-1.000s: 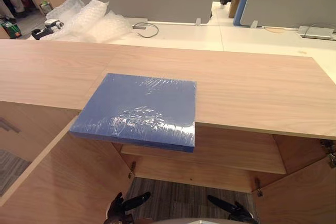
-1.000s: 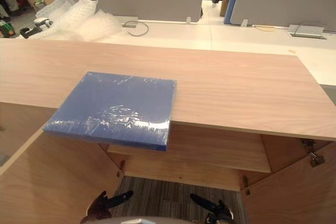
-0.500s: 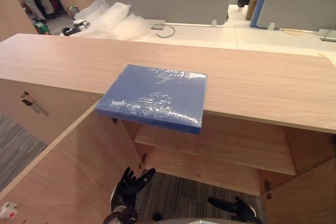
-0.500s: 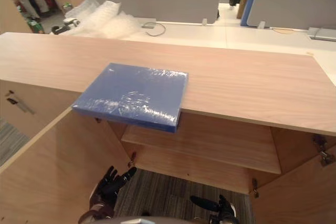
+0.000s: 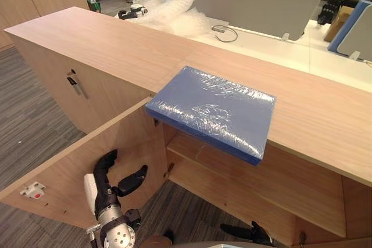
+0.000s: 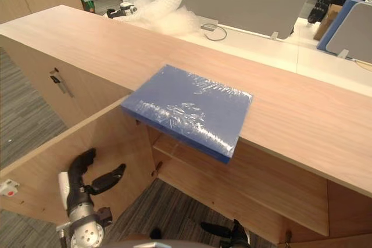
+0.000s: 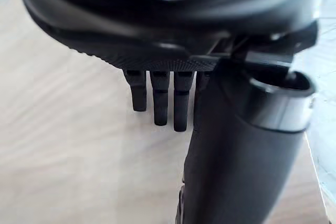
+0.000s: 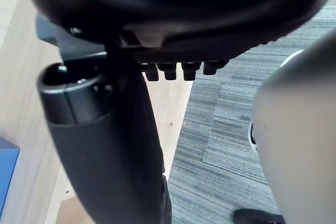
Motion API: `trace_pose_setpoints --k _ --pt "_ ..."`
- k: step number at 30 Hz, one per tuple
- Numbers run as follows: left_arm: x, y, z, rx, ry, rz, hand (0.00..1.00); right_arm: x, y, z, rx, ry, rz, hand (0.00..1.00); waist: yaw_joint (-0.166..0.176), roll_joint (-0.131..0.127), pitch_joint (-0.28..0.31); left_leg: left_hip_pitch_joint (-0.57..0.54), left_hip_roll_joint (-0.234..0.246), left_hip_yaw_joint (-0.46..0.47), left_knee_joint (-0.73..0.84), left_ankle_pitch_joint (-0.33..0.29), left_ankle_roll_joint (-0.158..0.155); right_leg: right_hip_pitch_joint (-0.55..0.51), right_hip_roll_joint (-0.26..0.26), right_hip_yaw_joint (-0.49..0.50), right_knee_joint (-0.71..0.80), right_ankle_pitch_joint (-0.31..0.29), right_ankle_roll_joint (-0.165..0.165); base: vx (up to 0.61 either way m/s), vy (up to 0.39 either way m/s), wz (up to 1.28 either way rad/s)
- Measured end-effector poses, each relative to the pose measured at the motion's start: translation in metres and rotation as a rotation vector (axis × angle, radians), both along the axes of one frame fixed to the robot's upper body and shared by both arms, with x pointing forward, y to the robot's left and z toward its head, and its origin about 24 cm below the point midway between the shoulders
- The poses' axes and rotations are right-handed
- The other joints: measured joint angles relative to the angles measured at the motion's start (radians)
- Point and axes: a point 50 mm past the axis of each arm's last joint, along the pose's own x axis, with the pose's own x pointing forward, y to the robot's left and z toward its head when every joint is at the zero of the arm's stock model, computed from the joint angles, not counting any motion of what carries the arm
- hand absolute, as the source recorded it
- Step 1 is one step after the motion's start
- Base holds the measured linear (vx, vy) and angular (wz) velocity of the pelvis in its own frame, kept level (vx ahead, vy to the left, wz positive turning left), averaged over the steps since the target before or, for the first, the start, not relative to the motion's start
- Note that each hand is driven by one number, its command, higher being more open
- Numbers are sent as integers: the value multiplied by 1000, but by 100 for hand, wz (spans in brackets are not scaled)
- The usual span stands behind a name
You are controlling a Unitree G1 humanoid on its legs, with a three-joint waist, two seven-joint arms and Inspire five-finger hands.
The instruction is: Walk over to the cabinet, pick up the folder, carry it to the office cabinet, place the folder inside the office cabinet, then close the office cabinet door
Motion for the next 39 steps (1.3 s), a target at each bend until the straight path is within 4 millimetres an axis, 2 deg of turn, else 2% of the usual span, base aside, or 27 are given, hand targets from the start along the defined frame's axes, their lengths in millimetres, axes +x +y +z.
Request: trace_pose_setpoints --k 5,8,14,17,18,20,24,39 --pt "3 1 17 163 -27 55 100 -3 1 0 -16 10 -9 100 0 -1 -14 1 4 -24 -3 -4 -3 11 7 -22 3 -2 -3 -15 -11 13" --pt "6 -2 29 260 -52 61 100 -8 -1 -1 -33 24 -9 100 0 5 -44 3 5 -25 -5 -7 -8 13 9 -23 3 -5 -10 -2 -1 2" --pt "17 -20 58 398 -163 -28 100 -12 -5 -3 -55 45 19 100 -3 19 -71 9 6 -21 -8 -8 -13 9 12 -10 -7 -7 -18 -3 5 -3" --pt "28 -27 77 502 -264 -85 100 -14 -6 -5 -55 68 30 100 -8 27 -92 13 8 -12 -16 -6 -16 10 22 14 -28 -7 -19 -13 -1 -11" --pt "30 -28 85 538 -308 -99 100 -14 -6 -5 -57 72 36 100 -11 22 -101 15 9 -6 -17 -2 -13 11 24 19 -38 -7 -20 -6 -18 -18" --pt "32 -32 95 587 -368 -138 100 -13 -9 -6 -63 79 40 100 -14 32 -106 18 11 6 -18 -1 -13 10 27 36 -46 -7 -20 -16 -19 -18" --pt "32 -41 98 640 -402 -223 100 -13 -13 -7 -65 99 54 100 -24 42 -111 21 10 8 -19 -1 -13 11 30 45 -50 -7 -20 -25 -7 -3" --pt "32 -38 98 769 -385 -410 100 -2 -15 -7 -66 92 115 100 -40 28 -76 42 5 29 -54 21 -13 14 40 118 -98 -8 -21 -52 -5 -6"
